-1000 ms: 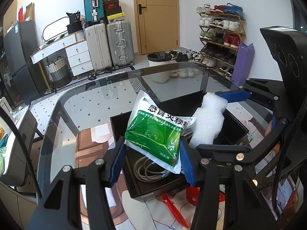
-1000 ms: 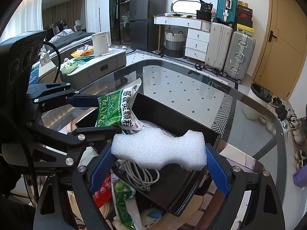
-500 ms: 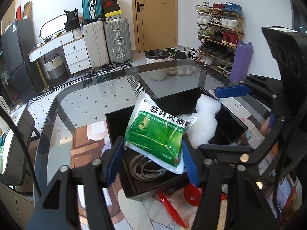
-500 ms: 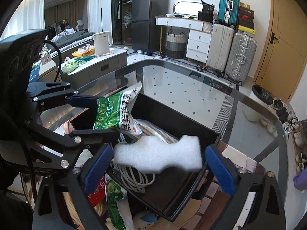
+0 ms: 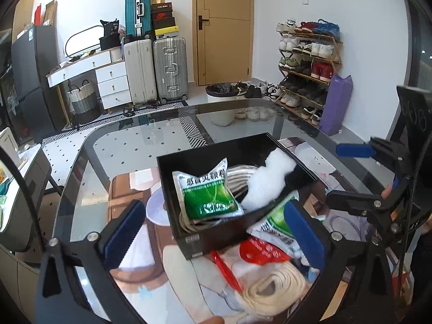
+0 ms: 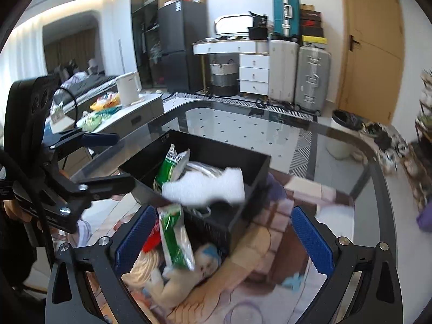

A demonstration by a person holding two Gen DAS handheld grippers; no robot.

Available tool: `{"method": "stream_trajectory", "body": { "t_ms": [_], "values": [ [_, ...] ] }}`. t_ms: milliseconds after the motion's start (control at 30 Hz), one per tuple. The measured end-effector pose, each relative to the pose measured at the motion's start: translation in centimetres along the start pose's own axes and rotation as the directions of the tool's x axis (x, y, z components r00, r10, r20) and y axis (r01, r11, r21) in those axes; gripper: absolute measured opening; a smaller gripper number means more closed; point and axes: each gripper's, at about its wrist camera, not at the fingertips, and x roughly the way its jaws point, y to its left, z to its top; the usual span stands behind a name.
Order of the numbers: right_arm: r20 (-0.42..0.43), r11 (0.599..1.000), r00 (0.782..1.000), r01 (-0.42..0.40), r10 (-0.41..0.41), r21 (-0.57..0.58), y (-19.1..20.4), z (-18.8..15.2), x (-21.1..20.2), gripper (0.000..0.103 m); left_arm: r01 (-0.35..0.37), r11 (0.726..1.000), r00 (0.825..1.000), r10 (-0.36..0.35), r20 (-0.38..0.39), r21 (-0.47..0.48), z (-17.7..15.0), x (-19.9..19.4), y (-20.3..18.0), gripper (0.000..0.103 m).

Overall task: Organize soft objects
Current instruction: 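Release the foam block into the box with the right gripper while the left gripper drops the green packet in, then withdraw both open grippers from the black box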

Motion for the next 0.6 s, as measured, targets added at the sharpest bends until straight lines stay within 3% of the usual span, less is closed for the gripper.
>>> {"method": "stream_trajectory", "body": {
  "t_ms": [300, 600],
  "values": [
    [-0.061, 0.995, 0.998, 0.009, -0.003, 0.100, 0.0, -3.8, -0.2, 0.102, -0.008, 0.999, 1.000, 0.007, -0.012, -0.050, -2.6, -1.2, 0.4, 0.103],
    [-0.100, 0.995, 0.995, -0.009, 0.019, 0.103, 0.8, -5.3, 0.8, 0.102, -0.026, 0.997, 0.999, 0.025, -0.023, -0.073, -4.2, -1.0, 0.6, 0.103]
  ]
}}
